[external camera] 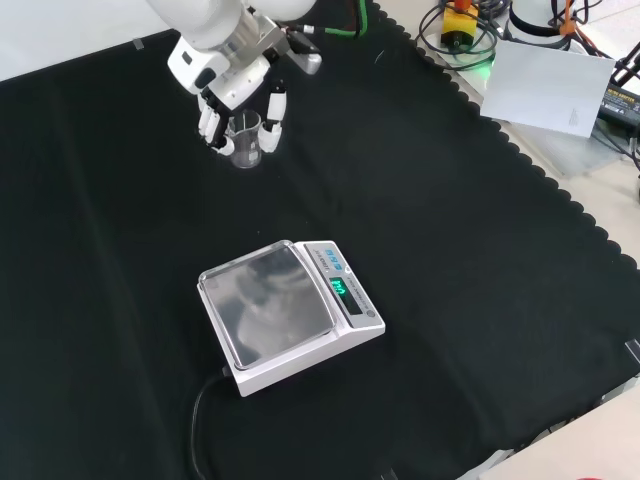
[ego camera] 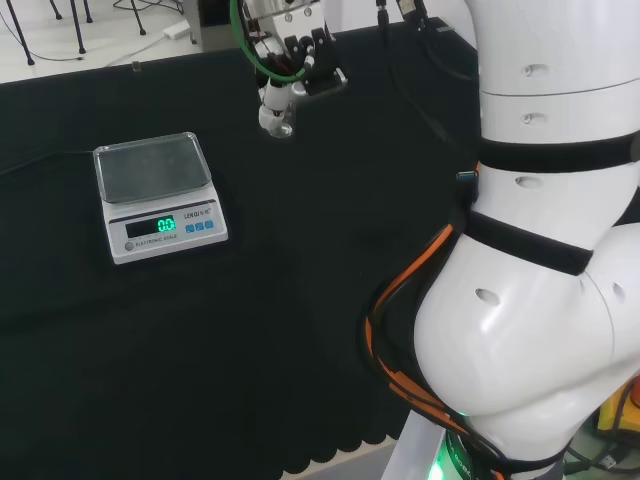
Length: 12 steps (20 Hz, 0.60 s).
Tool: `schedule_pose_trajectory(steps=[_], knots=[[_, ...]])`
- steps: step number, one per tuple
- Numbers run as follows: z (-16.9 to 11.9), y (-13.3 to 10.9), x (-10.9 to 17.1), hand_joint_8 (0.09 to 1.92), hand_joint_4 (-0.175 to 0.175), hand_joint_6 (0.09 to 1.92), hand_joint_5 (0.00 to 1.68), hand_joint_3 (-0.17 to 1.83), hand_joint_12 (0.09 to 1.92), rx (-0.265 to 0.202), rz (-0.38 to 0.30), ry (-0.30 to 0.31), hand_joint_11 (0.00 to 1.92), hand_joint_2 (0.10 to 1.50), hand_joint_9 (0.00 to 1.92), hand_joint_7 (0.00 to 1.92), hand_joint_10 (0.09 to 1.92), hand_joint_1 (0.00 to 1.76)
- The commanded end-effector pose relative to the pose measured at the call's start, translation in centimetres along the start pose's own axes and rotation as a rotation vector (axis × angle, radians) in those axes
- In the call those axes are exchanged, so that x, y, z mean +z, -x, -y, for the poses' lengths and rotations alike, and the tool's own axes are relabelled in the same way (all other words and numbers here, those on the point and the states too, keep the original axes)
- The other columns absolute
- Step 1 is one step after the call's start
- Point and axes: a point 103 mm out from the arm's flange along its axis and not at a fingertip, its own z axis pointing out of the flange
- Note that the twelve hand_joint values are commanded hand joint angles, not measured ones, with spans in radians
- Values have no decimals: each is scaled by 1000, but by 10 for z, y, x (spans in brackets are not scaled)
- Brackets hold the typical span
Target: Put the beaker on the electronic balance.
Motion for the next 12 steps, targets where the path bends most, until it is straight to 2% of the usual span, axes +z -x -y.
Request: schedule_pose_trajectory(steps=[1, 12], knots=[[13, -3, -11, 1086, -175, 1368, 739, 25, 1124, -16, 4, -8, 1023, 1235, 979, 804, 957, 1084], [20, -9, -27, 1086, -175, 1366, 741, 21, 1125, -38, 16, -1, 1026, 1235, 984, 813, 958, 1084]])
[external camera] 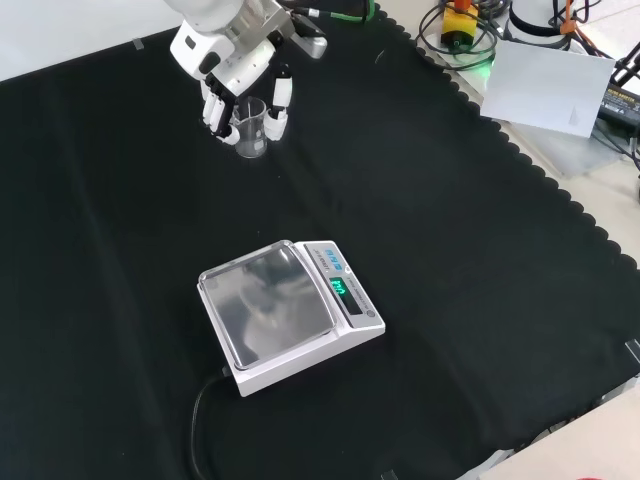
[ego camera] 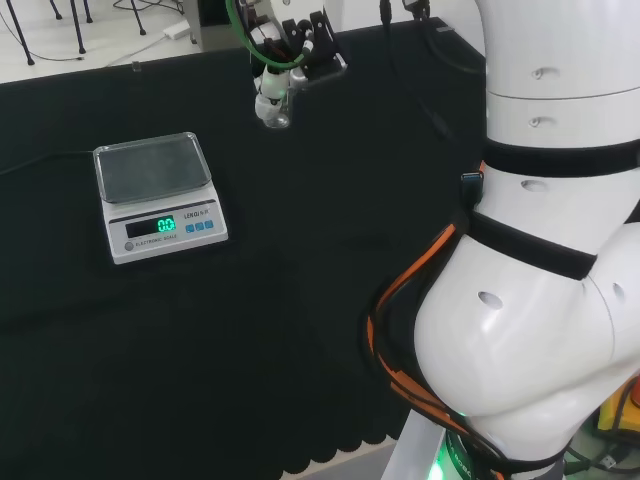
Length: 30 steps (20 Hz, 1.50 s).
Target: Put the beaker on the electronic balance.
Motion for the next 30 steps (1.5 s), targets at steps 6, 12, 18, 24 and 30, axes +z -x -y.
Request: schedule_pose_trajectory(steps=[6, 12, 18, 24, 30], knots=[[8, -13, -30, 1086, -175, 1365, 741, 20, 1124, -27, 35, 27, 1028, 1236, 988, 816, 957, 1084], [-4, -38, -44, 1086, -175, 1364, 742, 18, 1122, -70, 51, 38, 1032, 1236, 991, 819, 956, 1084], [-24, -71, -42, 1086, -175, 1362, 744, 17, 1118, -136, 62, 23, 1035, 1236, 995, 822, 955, 1085], [-44, -91, -35, 1086, -175, 1361, 745, 16, 1116, -175, 54, 8, 1039, 1236, 998, 824, 953, 1086], [-61, -98, -21, 1086, -175, 1361, 745, 14, 1114, -191, 38, -16, 1041, 1237, 1001, 827, 952, 1086]])
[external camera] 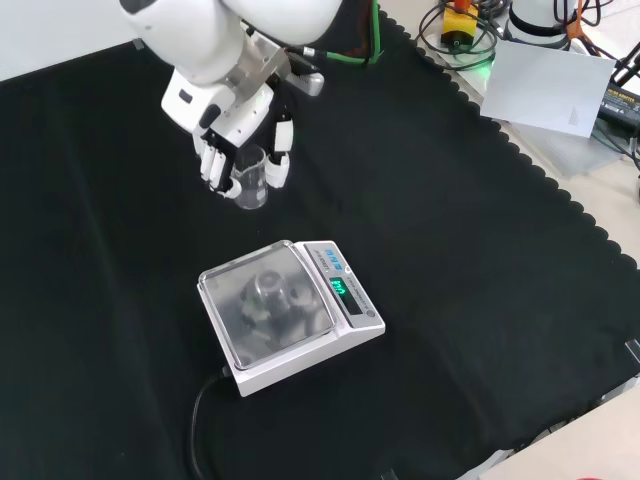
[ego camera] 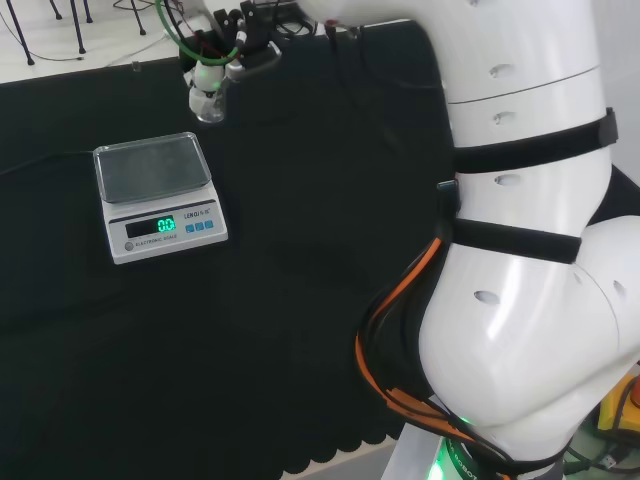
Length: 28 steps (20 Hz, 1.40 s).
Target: Put the beaker on the electronic balance.
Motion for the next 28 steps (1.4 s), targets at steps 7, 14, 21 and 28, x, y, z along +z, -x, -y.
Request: schedule_pose_trajectory(steps=[7, 14, 21, 28], knots=[[-28, -16, 22, 1085, -175, 1361, 745, 14, 1112, -39, -16, -46, 1043, 1237, 1003, 830, 950, 1085], [-43, -24, 35, 1085, -175, 1361, 745, 13, 1113, -51, -7, -71, 1046, 1238, 1004, 832, 950, 1085], [-61, -39, 44, 1085, -175, 1360, 746, 12, 1114, -69, 7, -100, 1048, 1238, 1005, 834, 949, 1085], [-75, -57, 43, 1085, -175, 1360, 747, 11, 1115, -91, 13, -109, 1050, 1238, 1007, 836, 949, 1085]])
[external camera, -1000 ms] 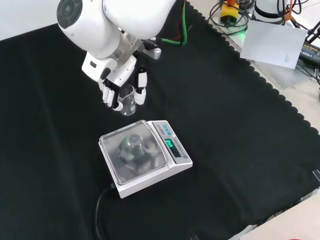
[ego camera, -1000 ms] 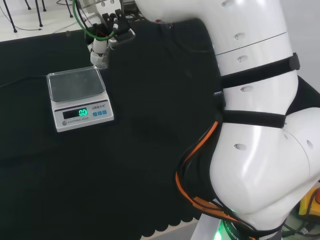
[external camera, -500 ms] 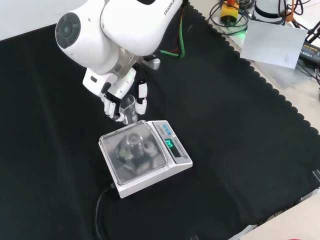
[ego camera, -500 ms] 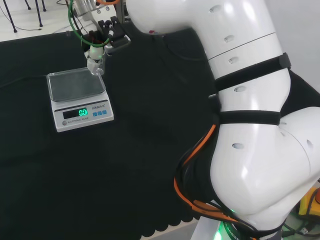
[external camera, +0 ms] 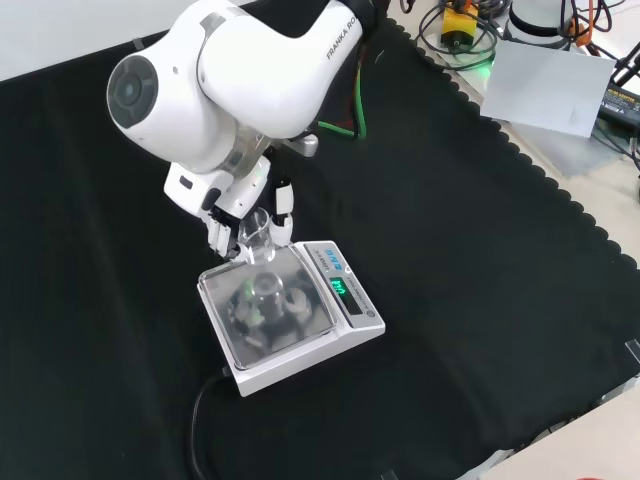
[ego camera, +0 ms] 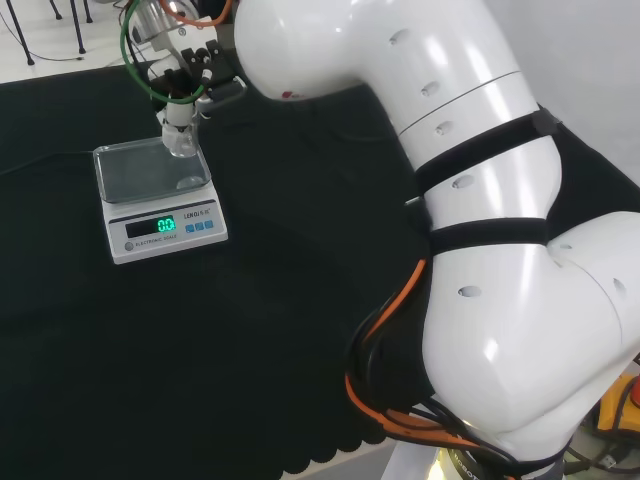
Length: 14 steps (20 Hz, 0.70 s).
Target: Put the beaker on the electronic balance.
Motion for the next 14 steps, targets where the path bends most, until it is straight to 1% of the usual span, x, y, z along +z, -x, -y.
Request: schedule_pose_trajectory(steps=[1, 5, 14], knots=[[-12, -19, 7, 1085, -175, 1360, 747, 11, 1115, -25, 9, -35, 1050, 1238, 1007, 837, 949, 1085], [-20, -25, 13, 1085, -175, 1359, 747, 11, 1116, -34, 1, -47, 1051, 1238, 1007, 838, 948, 1085], [-32, -27, 26, 1084, -175, 1359, 747, 10, 1117, -34, 0, -77, 1052, 1238, 1008, 839, 948, 1085]])
